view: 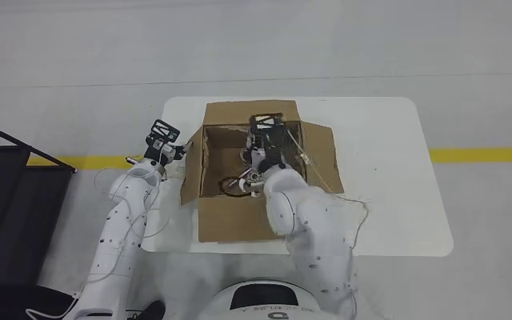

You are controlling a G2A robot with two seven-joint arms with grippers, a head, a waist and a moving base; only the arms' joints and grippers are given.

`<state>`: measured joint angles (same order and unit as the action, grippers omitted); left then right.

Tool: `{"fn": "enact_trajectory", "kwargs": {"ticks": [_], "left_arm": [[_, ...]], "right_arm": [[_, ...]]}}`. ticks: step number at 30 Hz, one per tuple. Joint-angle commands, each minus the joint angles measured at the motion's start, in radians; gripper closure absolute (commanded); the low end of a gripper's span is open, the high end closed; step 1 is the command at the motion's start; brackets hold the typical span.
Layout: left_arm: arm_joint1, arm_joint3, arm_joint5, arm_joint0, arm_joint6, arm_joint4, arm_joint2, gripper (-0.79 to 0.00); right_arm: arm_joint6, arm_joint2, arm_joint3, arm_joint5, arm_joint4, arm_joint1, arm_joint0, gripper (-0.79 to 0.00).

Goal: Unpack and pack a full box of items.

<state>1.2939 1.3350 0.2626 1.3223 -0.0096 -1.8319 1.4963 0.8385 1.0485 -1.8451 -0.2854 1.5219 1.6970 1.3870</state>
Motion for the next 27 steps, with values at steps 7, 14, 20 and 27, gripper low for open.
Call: {"fn": "enact_trajectory", "kwargs": {"ticks": [7,14,20,27], "left_arm": [[0.000,0.000,0.000,0.000,0.000,0.000,0.000,-0.785],[0.000,0.000,0.000,0.000,0.000,0.000,0.000,-0.785],[0.000,0.000,0.000,0.000,0.000,0.000,0.000,-0.785],[0.000,0.000,0.000,0.000,0.000,0.000,0.000,-0.785]], "right_arm": [[0.186,0.006,0.254,0.002,0.034,0.006,-0.153,0.000],[0.302,0.010,0.332,-0.070,0.276,-0.004,-0.168,-0.200],[0.374,-0.026,0.396,-0.158,0.424,0.009,-0.209,-0.653],[0.356,-0.044,0.306,-0.150,0.436,0.020,-0.202,-0.754]]}}
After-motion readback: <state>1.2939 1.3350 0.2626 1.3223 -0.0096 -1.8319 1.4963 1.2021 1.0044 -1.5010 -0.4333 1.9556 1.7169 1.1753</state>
